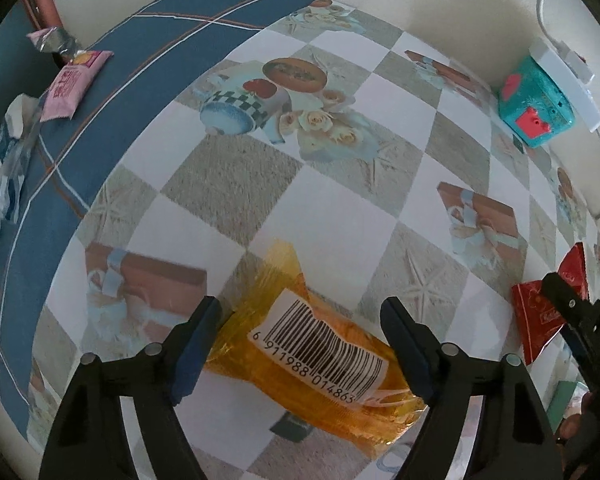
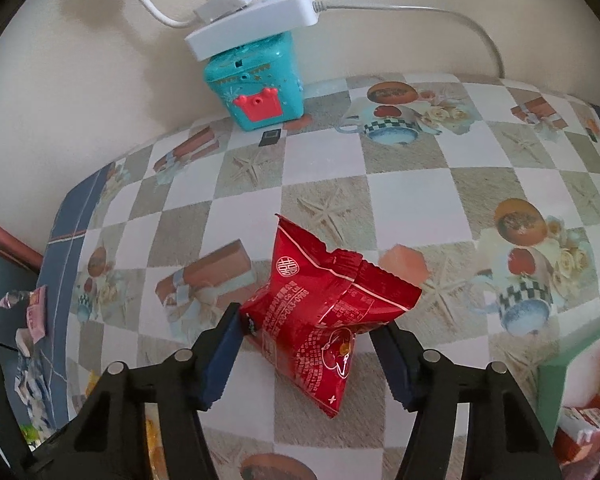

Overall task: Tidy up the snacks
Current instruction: 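Grasp the red foil packet with the right gripper while the left grasps the orange-yellow bun packet, then carry the red packet with the right gripper while the left carries the bun packet over the tray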

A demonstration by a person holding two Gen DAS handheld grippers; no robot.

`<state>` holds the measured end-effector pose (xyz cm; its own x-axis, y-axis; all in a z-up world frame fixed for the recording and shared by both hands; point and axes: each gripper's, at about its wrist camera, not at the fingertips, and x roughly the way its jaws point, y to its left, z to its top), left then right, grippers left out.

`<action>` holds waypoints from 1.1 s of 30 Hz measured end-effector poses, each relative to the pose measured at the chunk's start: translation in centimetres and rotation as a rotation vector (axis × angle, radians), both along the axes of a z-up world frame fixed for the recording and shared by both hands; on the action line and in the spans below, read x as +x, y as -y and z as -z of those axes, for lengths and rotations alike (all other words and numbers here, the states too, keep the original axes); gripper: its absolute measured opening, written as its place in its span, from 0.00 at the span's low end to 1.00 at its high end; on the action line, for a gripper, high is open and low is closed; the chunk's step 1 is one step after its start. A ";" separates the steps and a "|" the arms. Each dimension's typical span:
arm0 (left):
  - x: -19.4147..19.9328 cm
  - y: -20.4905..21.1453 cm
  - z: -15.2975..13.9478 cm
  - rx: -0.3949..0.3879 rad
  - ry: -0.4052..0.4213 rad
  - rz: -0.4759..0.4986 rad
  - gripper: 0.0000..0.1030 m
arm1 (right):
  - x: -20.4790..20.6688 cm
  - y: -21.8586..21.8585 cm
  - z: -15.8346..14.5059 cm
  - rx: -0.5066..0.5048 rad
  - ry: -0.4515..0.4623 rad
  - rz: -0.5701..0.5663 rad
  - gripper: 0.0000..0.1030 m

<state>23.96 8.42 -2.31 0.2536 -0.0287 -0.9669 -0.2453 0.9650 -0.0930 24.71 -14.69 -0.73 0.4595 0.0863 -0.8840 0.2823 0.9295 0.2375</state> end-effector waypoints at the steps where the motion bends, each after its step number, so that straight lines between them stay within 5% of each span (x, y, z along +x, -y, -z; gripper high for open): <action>1: -0.5 0.2 0.0 -0.003 0.002 -0.003 0.79 | -0.3 0.0 -0.1 -0.004 0.003 -0.003 0.65; 14: -6.9 -1.0 -0.9 -0.065 0.000 -0.119 0.76 | -7.4 0.7 -2.8 -0.017 0.024 0.004 0.64; 19: -10.1 0.1 -1.2 -0.081 -0.013 -0.142 0.75 | -11.2 2.0 -3.8 0.039 0.049 0.042 0.65; 33: -15.1 3.8 -4.9 -0.081 0.033 -0.157 0.75 | -20.5 5.4 -8.3 -0.006 0.170 0.155 0.64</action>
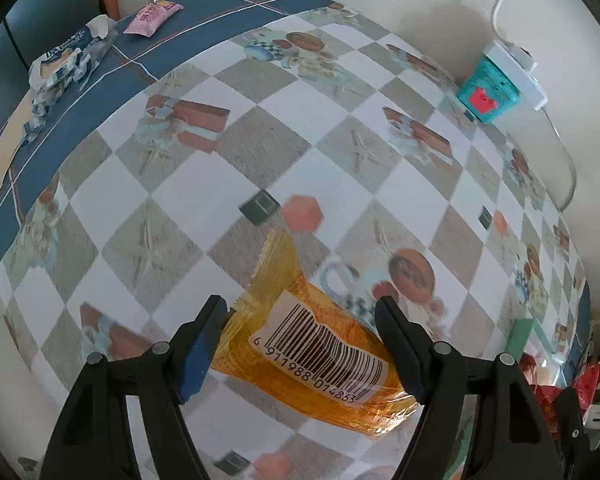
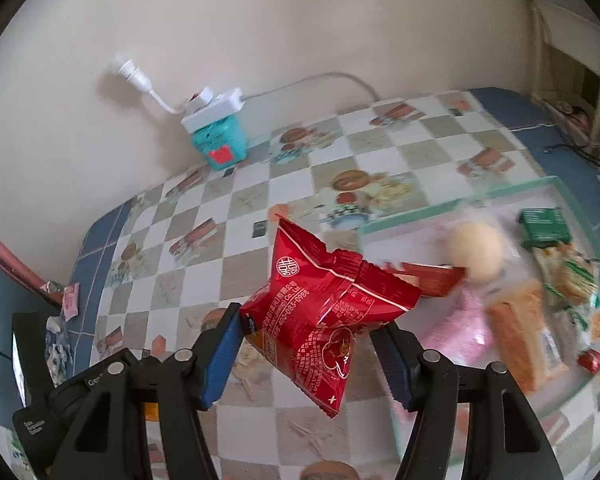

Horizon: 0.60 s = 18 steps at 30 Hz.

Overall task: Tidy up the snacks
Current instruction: 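Carry the red packet with the right gripper while the left carries the bun packet over the tray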

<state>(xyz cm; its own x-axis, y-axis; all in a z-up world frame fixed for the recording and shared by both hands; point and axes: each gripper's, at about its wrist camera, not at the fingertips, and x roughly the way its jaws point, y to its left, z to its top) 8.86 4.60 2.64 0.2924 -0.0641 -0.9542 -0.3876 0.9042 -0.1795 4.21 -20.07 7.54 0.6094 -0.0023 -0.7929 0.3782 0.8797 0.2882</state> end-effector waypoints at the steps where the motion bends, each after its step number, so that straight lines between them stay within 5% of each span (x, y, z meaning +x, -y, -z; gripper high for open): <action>1: 0.3 0.7 -0.1 -0.002 0.004 0.000 0.75 | -0.7 0.4 -0.2 0.000 0.006 0.016 0.64; 5: 0.5 3.0 0.3 -0.032 0.006 0.007 0.75 | -2.3 1.4 -0.6 -0.004 0.028 0.040 0.65; 18: 0.1 8.7 -3.1 0.041 0.117 0.105 0.75 | -4.9 7.8 -1.1 -0.002 0.049 0.154 0.65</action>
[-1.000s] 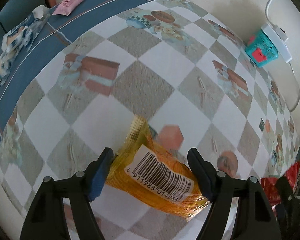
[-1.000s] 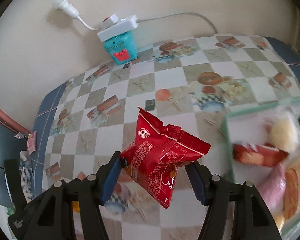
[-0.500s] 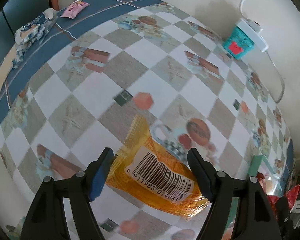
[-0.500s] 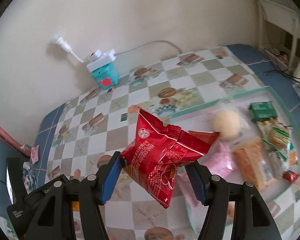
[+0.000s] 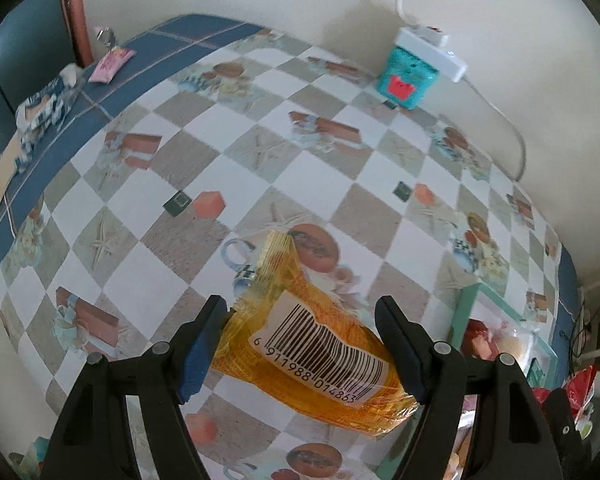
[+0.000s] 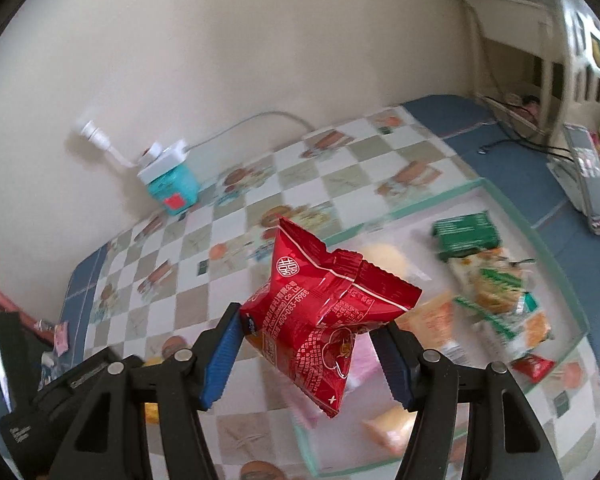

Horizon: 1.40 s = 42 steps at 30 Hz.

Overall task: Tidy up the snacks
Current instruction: 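Carry the red packet with the right gripper while the left carries the bun packet over the tray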

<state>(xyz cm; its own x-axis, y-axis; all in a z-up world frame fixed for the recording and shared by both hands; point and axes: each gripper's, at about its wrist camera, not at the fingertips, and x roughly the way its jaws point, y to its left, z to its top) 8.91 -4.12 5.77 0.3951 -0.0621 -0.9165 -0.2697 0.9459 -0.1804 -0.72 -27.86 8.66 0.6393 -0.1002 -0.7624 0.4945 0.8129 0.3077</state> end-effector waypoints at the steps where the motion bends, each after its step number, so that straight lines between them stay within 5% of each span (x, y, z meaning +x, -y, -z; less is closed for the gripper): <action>1: -0.1 0.3 -0.2 0.002 0.008 0.008 0.75 | -0.5 0.9 0.1 0.004 -0.001 0.022 0.65; 12: -1.9 4.9 -1.8 0.020 0.066 0.103 0.75 | -6.0 8.3 -0.1 0.015 0.005 0.223 0.65; 21: -3.8 12.3 -2.4 0.015 0.099 0.310 0.75 | -8.2 11.5 0.2 0.031 0.004 0.301 0.65; 31: -5.4 18.8 -1.3 0.054 0.092 0.487 0.75 | -8.3 12.4 1.0 0.006 -0.037 0.284 0.66; 42: -4.8 20.5 0.0 0.098 0.093 0.533 0.76 | -6.9 12.0 2.6 0.025 -0.076 0.241 0.66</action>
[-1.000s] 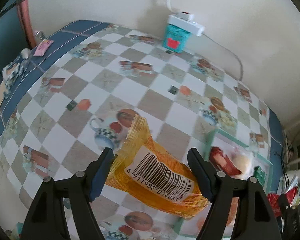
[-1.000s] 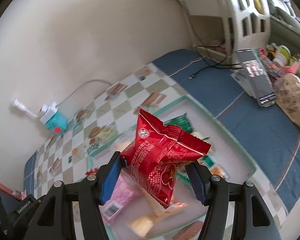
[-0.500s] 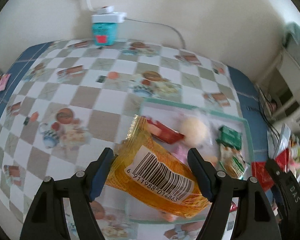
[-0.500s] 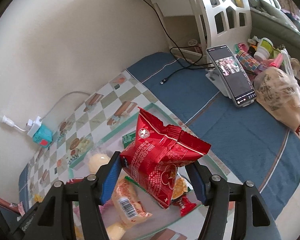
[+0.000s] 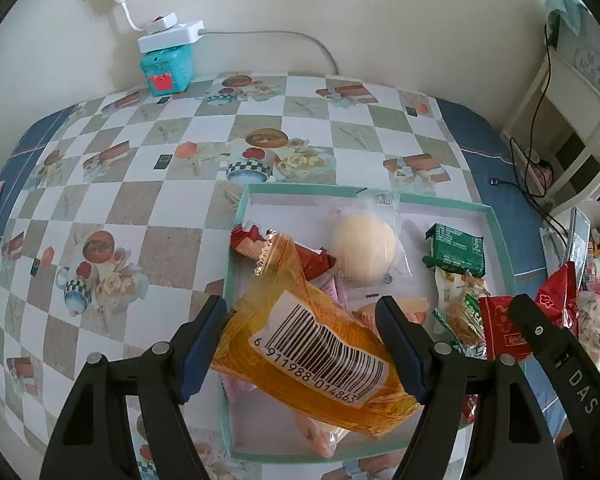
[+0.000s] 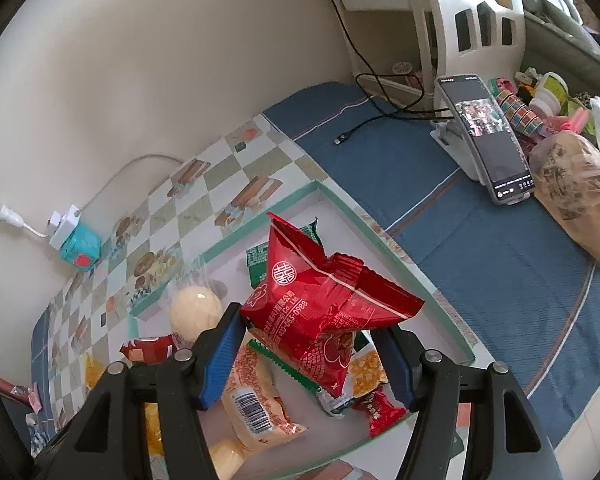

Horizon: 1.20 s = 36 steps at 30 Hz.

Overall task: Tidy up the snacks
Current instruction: 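Carry the red packet with the right gripper while the left carries the bun packet over the tray, then open the right gripper over the tray while the left releases the bun packet into it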

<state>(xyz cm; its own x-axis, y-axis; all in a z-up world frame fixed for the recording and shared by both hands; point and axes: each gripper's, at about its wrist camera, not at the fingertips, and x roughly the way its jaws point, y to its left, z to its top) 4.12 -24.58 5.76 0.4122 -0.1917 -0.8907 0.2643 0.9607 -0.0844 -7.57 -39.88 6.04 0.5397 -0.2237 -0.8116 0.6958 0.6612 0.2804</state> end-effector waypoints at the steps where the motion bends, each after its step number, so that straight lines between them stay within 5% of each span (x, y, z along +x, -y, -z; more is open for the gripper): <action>1: 0.1 0.2 0.0 0.006 0.005 0.003 0.76 | 0.2 -0.1 0.1 0.000 -0.002 -0.002 0.66; 27: 0.6 1.2 1.0 0.031 0.006 0.059 0.79 | 1.9 -0.8 0.9 0.025 -0.012 -0.031 0.66; 36: 1.2 -0.5 0.8 0.034 -0.015 -0.012 0.84 | 1.9 -0.7 1.0 0.028 -0.020 -0.023 0.66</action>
<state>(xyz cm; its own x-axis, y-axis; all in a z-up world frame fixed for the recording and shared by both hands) 5.33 -24.11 4.97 0.4011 -0.1568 -0.9025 0.2519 0.9661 -0.0559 -5.65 -39.20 5.05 0.5282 -0.1885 -0.8279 0.6858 0.6696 0.2851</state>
